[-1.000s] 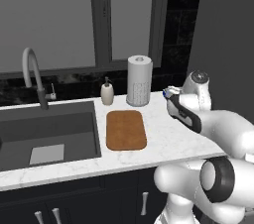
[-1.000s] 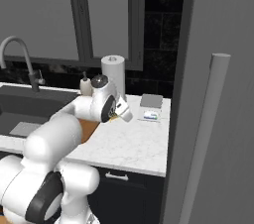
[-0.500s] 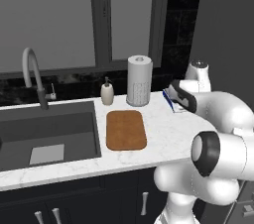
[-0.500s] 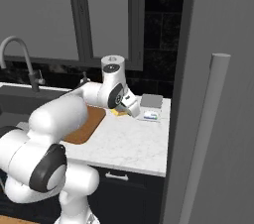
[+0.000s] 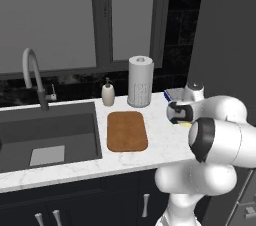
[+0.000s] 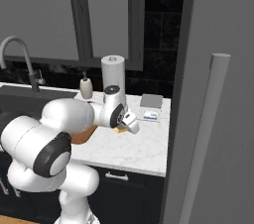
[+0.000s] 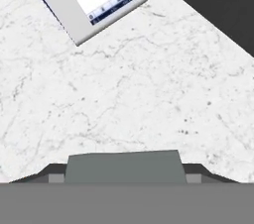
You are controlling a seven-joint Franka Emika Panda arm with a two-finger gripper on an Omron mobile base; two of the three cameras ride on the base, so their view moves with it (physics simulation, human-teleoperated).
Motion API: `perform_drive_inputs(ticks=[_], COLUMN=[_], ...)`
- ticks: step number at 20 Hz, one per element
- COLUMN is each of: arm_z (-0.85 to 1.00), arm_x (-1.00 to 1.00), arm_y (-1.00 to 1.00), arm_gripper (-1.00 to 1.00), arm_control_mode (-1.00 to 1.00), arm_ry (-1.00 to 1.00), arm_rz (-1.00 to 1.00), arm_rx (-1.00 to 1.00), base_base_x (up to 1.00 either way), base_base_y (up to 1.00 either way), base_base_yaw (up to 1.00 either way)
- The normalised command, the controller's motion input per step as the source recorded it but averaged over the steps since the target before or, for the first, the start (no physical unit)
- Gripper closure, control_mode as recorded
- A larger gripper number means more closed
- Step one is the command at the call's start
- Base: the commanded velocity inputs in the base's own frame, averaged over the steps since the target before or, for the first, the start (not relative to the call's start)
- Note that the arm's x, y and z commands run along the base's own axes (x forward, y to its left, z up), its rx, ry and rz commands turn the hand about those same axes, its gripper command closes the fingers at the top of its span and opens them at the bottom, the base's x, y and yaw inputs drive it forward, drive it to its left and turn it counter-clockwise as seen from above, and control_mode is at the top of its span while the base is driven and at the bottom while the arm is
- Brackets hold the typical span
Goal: Pick up the sponge from the counter and clean the cutting board by briefly scrubbing or pressing down on the cutting board. Once finished, release the sponge.
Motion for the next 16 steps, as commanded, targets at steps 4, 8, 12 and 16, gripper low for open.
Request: perform_drive_inputs(ticks=[4, 8, 12, 16], arm_z=[-0.38, -0.27, -0.35, -0.32], arm_x=[0.0, 0.0, 0.0, 0.0], arm_y=[0.0, 0.0, 0.0, 0.0], arm_gripper=[1.0, 1.0, 1.0, 1.0], arm_control_mode=[-1.0, -1.0, -1.0, -1.0], arm_ry=[0.0, 0.0, 0.0, 0.0], arm_rz=[0.0, 0.0, 0.0, 0.0], arm_rx=[0.0, 0.0, 0.0, 0.0], base_base_x=[0.0, 0.0, 0.0, 0.0], base_base_y=[0.0, 0.0, 0.0, 0.0], base_base_yaw=[0.0, 0.0, 0.0, 0.0])
